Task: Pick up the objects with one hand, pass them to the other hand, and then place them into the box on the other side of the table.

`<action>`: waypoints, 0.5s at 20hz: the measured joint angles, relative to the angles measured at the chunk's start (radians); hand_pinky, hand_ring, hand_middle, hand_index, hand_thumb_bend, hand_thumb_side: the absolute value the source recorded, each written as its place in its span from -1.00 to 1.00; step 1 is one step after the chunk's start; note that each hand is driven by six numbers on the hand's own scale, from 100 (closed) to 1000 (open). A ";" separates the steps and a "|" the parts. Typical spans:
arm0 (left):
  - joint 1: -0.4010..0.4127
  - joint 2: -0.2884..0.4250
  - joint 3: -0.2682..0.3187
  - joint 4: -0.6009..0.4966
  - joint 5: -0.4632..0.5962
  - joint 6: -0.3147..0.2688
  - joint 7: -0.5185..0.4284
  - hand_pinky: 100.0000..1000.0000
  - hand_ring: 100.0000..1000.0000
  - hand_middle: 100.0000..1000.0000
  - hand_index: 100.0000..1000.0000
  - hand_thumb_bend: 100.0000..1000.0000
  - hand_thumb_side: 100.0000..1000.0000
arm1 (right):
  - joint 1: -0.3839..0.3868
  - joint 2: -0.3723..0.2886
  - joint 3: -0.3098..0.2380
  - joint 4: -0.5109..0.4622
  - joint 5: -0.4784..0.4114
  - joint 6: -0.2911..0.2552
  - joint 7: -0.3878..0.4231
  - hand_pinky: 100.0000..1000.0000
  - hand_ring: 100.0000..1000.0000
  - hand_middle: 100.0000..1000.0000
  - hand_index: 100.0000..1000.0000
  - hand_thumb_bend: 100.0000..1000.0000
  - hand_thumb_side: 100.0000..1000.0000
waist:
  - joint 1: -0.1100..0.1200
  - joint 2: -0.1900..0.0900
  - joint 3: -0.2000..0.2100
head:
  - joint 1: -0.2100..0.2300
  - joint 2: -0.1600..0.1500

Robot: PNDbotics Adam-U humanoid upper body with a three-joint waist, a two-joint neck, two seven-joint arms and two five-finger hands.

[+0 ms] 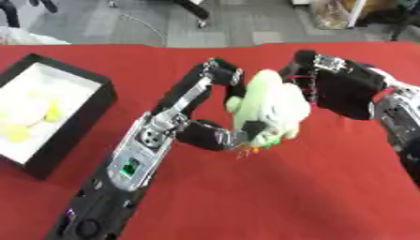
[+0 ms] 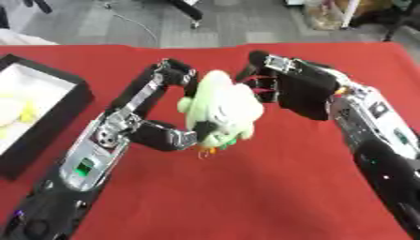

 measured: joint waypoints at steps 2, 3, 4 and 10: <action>0.017 0.019 0.031 0.003 -0.032 0.011 0.033 -0.61 -0.64 -0.55 -0.22 -0.55 -0.72 | 0.017 -0.002 -0.023 -0.042 0.014 -0.030 -0.030 0.15 0.30 0.16 0.05 -0.86 -0.34 | 0.000 0.000 -0.005 | 0.015 0.000; 0.026 0.032 0.051 0.006 -0.046 0.019 0.054 -0.60 -0.64 -0.54 -0.22 -0.55 -0.72 | 0.025 -0.005 -0.034 -0.063 0.021 -0.043 -0.043 0.16 0.30 0.16 0.05 -0.87 -0.33 | 0.000 -0.001 -0.006 | 0.023 0.000; 0.035 0.046 0.074 0.007 -0.058 0.028 0.077 -0.60 -0.64 -0.54 -0.22 -0.54 -0.72 | 0.032 -0.008 -0.045 -0.082 0.027 -0.057 -0.053 0.16 0.30 0.16 0.06 -0.88 -0.32 | 0.002 -0.001 -0.007 | 0.032 0.000; 0.098 0.178 0.244 -0.020 -0.109 0.111 0.252 -0.57 -0.62 -0.53 -0.22 -0.53 -0.74 | 0.068 -0.018 -0.110 -0.116 0.039 -0.163 -0.067 0.18 0.30 0.16 0.07 -0.88 -0.31 | 0.034 -0.005 -0.013 | 0.084 0.000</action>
